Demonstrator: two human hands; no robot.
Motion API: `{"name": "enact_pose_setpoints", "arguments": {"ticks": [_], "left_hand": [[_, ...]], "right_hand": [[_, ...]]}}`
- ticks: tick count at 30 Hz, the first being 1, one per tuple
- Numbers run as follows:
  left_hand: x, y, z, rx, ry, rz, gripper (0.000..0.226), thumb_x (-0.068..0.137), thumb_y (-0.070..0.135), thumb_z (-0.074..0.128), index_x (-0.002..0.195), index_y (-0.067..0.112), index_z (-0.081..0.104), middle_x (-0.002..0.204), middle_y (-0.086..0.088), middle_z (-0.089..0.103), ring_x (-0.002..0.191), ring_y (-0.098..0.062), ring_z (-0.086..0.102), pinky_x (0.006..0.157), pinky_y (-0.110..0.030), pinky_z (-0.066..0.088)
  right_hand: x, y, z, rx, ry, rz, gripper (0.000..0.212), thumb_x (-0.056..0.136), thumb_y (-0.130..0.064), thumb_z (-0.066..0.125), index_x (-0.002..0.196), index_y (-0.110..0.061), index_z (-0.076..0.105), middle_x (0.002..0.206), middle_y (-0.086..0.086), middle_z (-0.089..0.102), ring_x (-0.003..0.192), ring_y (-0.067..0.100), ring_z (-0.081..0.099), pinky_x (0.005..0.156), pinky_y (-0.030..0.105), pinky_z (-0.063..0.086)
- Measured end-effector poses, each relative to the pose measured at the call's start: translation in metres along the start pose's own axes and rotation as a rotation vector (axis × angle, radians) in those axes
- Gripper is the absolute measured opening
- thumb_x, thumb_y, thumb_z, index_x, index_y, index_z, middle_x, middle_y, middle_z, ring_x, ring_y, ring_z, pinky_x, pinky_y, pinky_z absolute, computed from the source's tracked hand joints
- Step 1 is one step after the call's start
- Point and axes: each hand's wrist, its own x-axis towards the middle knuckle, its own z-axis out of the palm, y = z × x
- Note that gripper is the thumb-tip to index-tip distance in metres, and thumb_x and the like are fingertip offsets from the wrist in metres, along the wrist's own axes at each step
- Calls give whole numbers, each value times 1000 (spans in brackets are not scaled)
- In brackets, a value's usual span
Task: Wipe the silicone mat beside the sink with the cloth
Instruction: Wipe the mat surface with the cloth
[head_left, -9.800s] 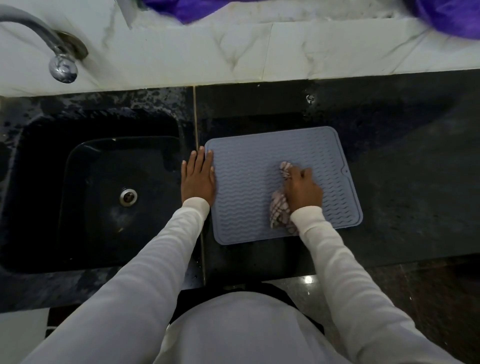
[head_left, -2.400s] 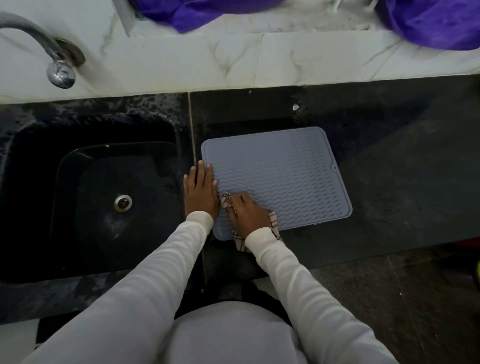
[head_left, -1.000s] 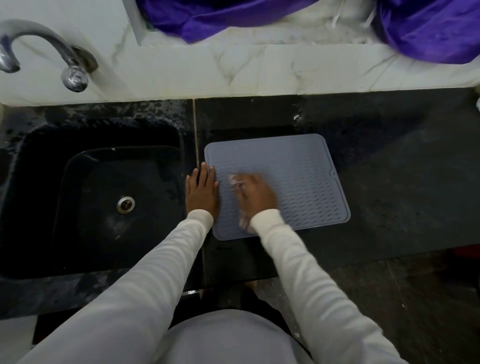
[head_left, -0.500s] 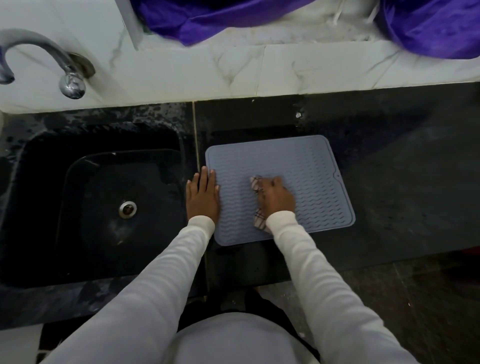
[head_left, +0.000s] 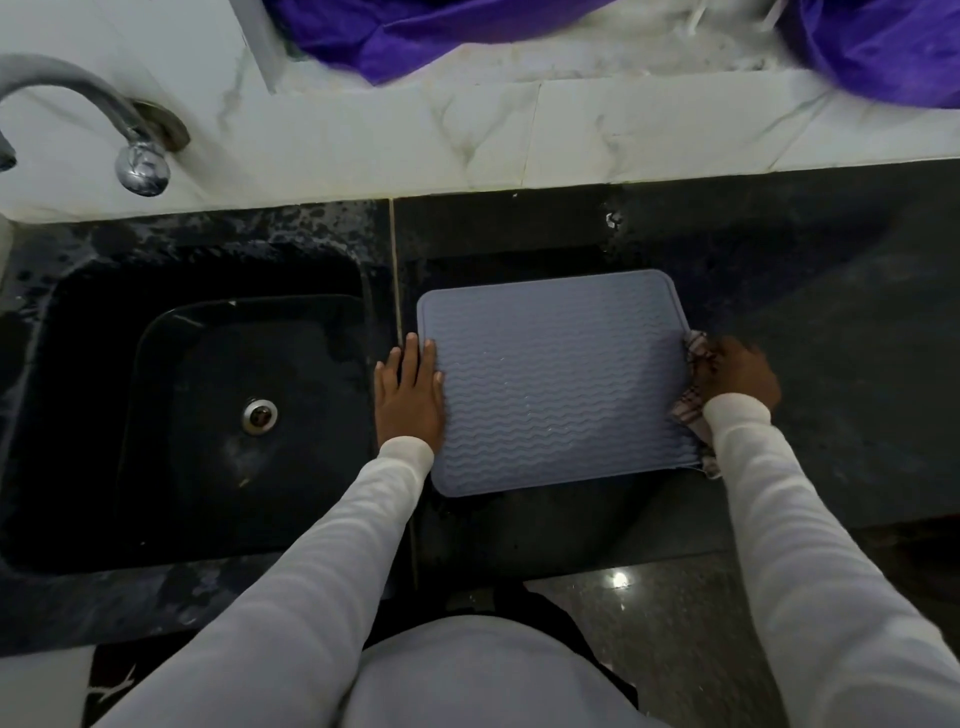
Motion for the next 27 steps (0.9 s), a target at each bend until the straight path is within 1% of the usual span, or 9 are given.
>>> {"name": "enact_pose_setpoints", "arguments": {"ticks": [3, 7, 12, 15, 17, 19, 23, 25, 27], "left_hand": [[0, 1, 1, 3, -7, -3, 53, 104, 38, 13, 155, 27, 7, 163, -1, 7, 148, -27, 10, 122, -46, 3], [0, 2, 1, 0, -2, -6, 52, 105, 37, 15, 155, 26, 8, 163, -2, 7, 148, -28, 10, 121, -47, 3], [0, 4, -2, -19, -24, -12, 53, 105, 38, 13, 156, 26, 5, 163, -2, 4, 149, -28, 8, 122, -46, -1], [1, 5, -4, -37, -31, -12, 53, 104, 38, 12, 156, 25, 7, 163, -2, 6, 148, -28, 8, 121, -46, -1], [0, 4, -5, -38, -32, -8, 53, 104, 38, 13, 155, 26, 9, 163, -2, 7, 148, -28, 8, 121, -46, -1], [0, 3, -5, -58, -38, -7, 52, 104, 39, 13, 155, 26, 10, 163, -2, 7, 148, -27, 7, 121, -45, -4], [4, -1, -6, -170, -21, 15, 50, 105, 35, 21, 153, 24, 23, 162, -3, 14, 148, -29, 11, 121, -44, -5], [4, -5, -7, -263, 11, 23, 51, 102, 34, 22, 151, 20, 32, 161, -5, 19, 147, -30, 15, 121, -44, -1], [-3, -7, -8, -301, 32, 47, 53, 101, 33, 22, 150, 17, 34, 161, -7, 20, 147, -29, 16, 121, -43, 0]], "right_hand": [[-2, -4, 1, 9, -4, 26, 26, 89, -30, 56, 109, -14, 59, 112, 22, 53, 90, 47, 60, 77, 49, 48], [-4, -6, 1, 18, -24, 42, 26, 91, -30, 53, 111, -14, 57, 117, 20, 51, 91, 46, 60, 77, 48, 48], [-17, -20, -11, 74, -38, 22, 34, 91, -39, 54, 113, -14, 58, 117, 20, 53, 96, 45, 59, 82, 46, 47], [-44, -51, -23, 189, -24, -156, 27, 88, -40, 60, 106, -20, 65, 109, 16, 60, 94, 39, 61, 81, 40, 48], [-76, -79, -26, 267, -78, -302, 20, 85, -38, 64, 101, -25, 66, 102, 10, 65, 90, 32, 64, 79, 36, 51], [-114, -105, -23, 324, -158, -427, 20, 84, -40, 64, 98, -25, 65, 98, 8, 66, 87, 30, 65, 76, 36, 53], [-205, -157, 16, 256, -249, -611, 25, 90, -47, 54, 98, -24, 62, 102, 9, 60, 85, 32, 62, 72, 36, 50], [-235, -171, 42, 135, -220, -650, 21, 91, -36, 55, 104, -20, 61, 106, 13, 57, 74, 36, 64, 61, 41, 52], [-246, -174, 54, 52, -215, -634, 20, 83, -25, 67, 102, -18, 63, 103, 15, 58, 55, 35, 62, 44, 41, 51]]}}
